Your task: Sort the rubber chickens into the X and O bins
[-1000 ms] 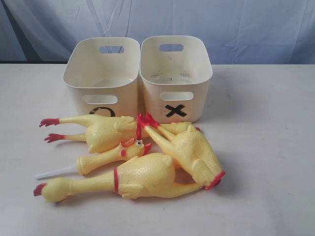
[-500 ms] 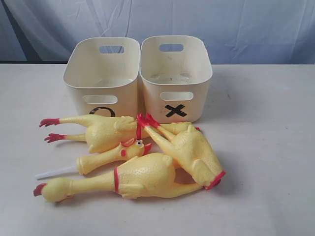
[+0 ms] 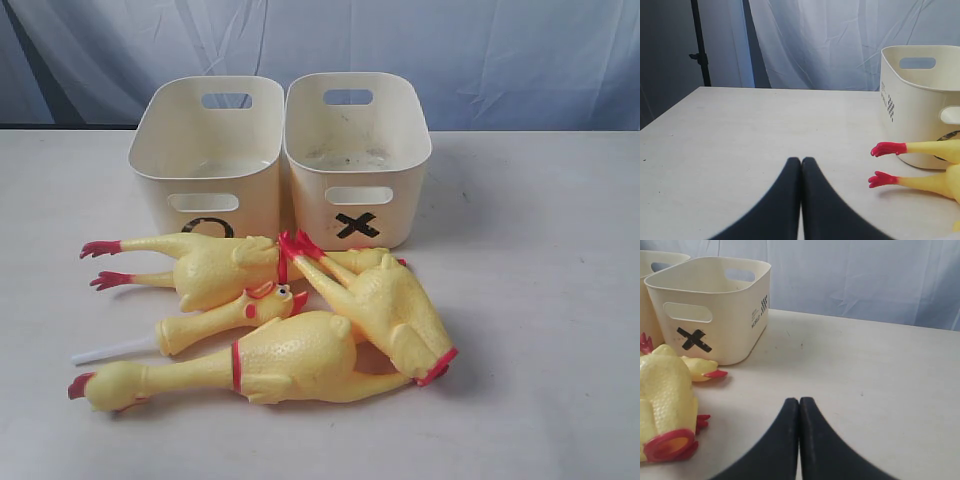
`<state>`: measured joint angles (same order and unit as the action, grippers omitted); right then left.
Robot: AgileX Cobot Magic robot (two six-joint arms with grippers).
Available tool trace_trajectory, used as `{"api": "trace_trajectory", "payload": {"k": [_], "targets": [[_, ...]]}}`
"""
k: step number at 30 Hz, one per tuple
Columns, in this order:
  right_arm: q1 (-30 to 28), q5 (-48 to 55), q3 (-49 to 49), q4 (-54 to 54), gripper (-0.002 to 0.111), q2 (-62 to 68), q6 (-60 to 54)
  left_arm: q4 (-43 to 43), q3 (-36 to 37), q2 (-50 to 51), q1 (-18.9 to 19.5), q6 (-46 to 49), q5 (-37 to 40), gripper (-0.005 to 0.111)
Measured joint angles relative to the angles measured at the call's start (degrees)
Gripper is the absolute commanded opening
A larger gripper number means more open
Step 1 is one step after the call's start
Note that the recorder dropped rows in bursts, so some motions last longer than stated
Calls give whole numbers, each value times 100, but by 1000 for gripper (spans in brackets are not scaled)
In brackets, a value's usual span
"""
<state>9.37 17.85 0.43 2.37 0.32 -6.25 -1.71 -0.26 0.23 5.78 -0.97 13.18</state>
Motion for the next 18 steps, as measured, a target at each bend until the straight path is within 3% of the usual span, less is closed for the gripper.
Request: {"api": "trace_trajectory", "payload": {"k": [8, 18], "targets": [[0, -817, 0, 81, 0, 0, 0, 0, 0, 0, 0, 0, 0, 0], [0, -904, 0, 103, 0, 0, 0, 0, 0, 0, 0, 0, 0, 0]]}}
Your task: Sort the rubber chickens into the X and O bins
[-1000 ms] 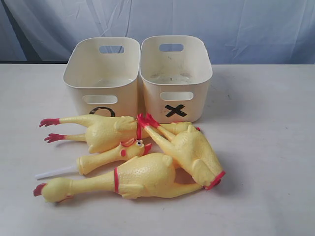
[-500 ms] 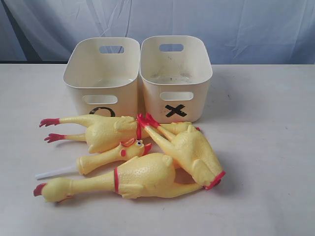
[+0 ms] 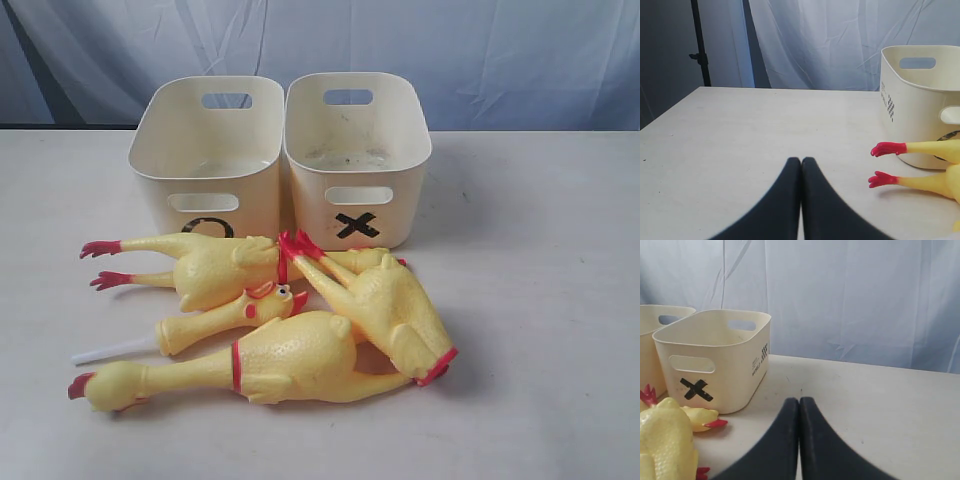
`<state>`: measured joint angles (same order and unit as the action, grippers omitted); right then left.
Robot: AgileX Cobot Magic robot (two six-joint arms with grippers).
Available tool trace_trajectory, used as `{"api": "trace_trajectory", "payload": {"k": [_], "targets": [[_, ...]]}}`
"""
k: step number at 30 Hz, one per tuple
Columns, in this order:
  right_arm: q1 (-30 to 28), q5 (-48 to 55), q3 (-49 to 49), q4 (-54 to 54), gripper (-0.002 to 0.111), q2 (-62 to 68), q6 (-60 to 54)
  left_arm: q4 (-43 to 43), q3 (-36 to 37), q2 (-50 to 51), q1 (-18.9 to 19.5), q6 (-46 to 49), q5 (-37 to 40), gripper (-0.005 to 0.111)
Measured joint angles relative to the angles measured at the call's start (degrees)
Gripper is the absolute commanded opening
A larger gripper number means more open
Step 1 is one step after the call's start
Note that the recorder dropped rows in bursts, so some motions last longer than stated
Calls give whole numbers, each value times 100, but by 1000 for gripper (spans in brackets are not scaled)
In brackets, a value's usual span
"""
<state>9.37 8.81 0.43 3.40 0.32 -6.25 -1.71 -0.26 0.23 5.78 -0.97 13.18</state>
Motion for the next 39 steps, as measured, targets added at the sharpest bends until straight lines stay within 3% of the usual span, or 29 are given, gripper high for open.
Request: {"api": "trace_trajectory", "payload": {"k": [7, 15, 18, 27, 39], "targets": [[0, -117, 0, 149, 0, 0, 84, 0, 0, 0, 0, 0, 0, 0], [0, -563, 0, 2481, 0, 0, 1166, 0, 0, 0, 0, 0, 0, 0], [0, -506, 0, 2884, 0, 0, 1249, 0, 0, 0, 0, 0, 0, 0], [0, 624, 183, 3742, 0, 0, 1183, 0, 0, 0, 0, 0, 0, 0], [0, 2280, 1995, 3932, 0, 500, -354, 0, 0, 0, 0, 0, 0, 0]]}}
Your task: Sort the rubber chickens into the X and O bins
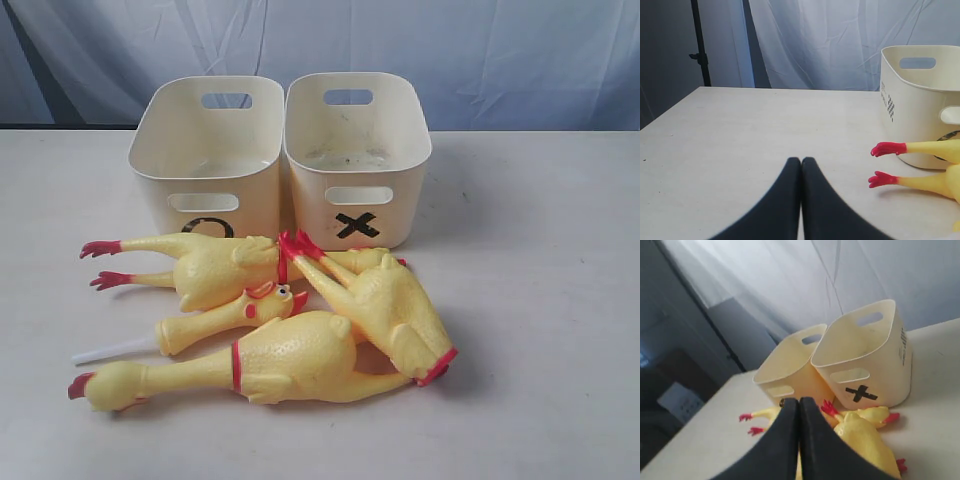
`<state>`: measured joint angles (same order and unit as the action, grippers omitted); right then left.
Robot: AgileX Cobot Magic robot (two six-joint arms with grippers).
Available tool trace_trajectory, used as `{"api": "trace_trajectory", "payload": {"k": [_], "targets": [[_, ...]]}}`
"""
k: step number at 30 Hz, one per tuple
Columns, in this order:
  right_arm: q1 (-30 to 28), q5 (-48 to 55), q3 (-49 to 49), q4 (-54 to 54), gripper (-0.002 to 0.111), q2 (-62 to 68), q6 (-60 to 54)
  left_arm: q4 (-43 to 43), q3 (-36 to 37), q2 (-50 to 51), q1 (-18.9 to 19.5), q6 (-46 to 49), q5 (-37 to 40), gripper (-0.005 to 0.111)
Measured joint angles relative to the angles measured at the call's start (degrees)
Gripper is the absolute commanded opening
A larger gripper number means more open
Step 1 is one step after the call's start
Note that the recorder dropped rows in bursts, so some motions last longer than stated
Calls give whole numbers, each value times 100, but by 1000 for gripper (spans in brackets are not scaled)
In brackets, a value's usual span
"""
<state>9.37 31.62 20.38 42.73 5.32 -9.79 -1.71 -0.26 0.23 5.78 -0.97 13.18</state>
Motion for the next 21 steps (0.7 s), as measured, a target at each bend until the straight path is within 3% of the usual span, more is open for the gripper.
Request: {"api": "trace_trajectory", "payload": {"k": [8, 21], "targets": [[86, 1282, 1123, -250, 0, 1440, -1259, 0, 0, 0, 0, 0, 0, 0], [1193, 1886, 2328, -1939, 0, 3864, -1572, 0, 0, 0, 0, 0, 0, 0]]}}
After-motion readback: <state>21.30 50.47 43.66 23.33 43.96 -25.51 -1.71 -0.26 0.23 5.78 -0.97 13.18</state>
